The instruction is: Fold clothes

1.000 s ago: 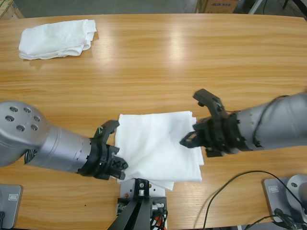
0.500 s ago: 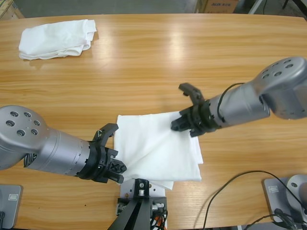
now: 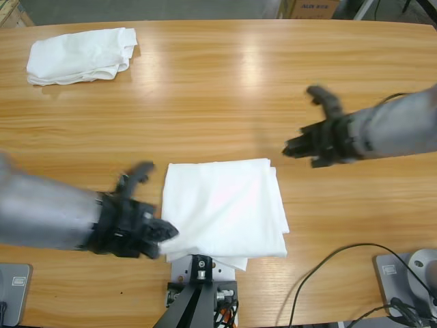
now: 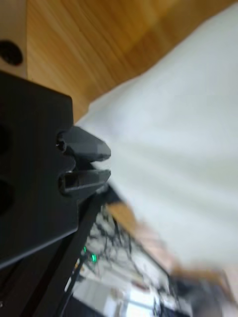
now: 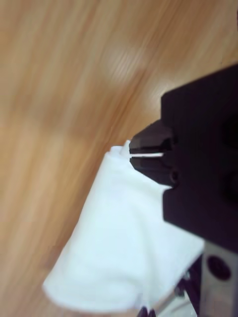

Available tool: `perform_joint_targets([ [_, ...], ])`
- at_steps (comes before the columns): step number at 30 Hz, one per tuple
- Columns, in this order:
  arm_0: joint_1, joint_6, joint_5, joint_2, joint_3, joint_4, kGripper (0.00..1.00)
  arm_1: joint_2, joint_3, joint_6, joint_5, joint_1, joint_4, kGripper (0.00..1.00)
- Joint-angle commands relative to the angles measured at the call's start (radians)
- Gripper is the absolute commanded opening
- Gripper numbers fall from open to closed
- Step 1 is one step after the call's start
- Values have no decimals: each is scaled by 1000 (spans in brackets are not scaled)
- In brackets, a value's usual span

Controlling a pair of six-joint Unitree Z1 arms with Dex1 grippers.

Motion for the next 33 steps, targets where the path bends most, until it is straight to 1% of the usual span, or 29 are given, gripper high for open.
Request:
perform_joint_targets([
  [1,29,100,134,-284,-41,280,996,-279,-169,12,-98,154,428,1000],
  [3,29,203,143,-219,-93,360,996,-300,-179,28,-147,173,509,1000],
  [4,29,293,145,-175,-131,384,996,-315,-184,39,-163,173,539,1000],
  [5,26,425,145,-127,-179,404,996,-323,-195,40,-171,173,567,1000],
  [6,23,530,145,-86,-233,452,996,-321,-215,25,-171,173,596,1000],
  [7,23,592,151,-61,-276,494,996,-310,-242,-5,-161,173,620,1000],
  [8,23,619,166,-54,-294,510,996,-289,-275,-47,-135,174,644,1000],
  [10,23,624,171,-68,-291,512,996,-211,-333,-149,-39,197,659,989],
  [11,23,622,172,-80,-281,514,996,-162,-367,-207,-25,230,669,987],
  [13,23,621,186,-114,-249,526,996,-78,-408,-351,-38,314,655,993],
  [14,23,622,192,-135,-233,542,996,-51,-407,-442,-52,343,620,1000],
  [16,23,644,214,-176,-192,572,996,-12,-408,-597,-53,362,571,1000],
  [18,23,697,244,-224,-144,593,997,18,-410,-740,-76,362,574,994],
  [19,22,708,253,-249,-127,593,1000,33,-410,-804,-92,363,576,970],
  [21,20,711,258,-285,-123,595,1000,64,-414,-901,-119,363,571,868],
  [23,20,710,269,-310,-125,603,1000,105,-425,-942,-128,363,543,827],
  [25,21,685,277,-337,-137,615,1000,154,-449,-978,-116,379,520,826],
  [27,23,486,278,-361,-156,617,1000,201,-502,-1006,-81,408,520,826],
  [29,23,396,277,-369,-163,617,1000,263,-555,-1031,-27,432,525,827],
  [33,23,377,278,-367,-150,617,1000,351,-600,-1069,15,484,532,830],
])
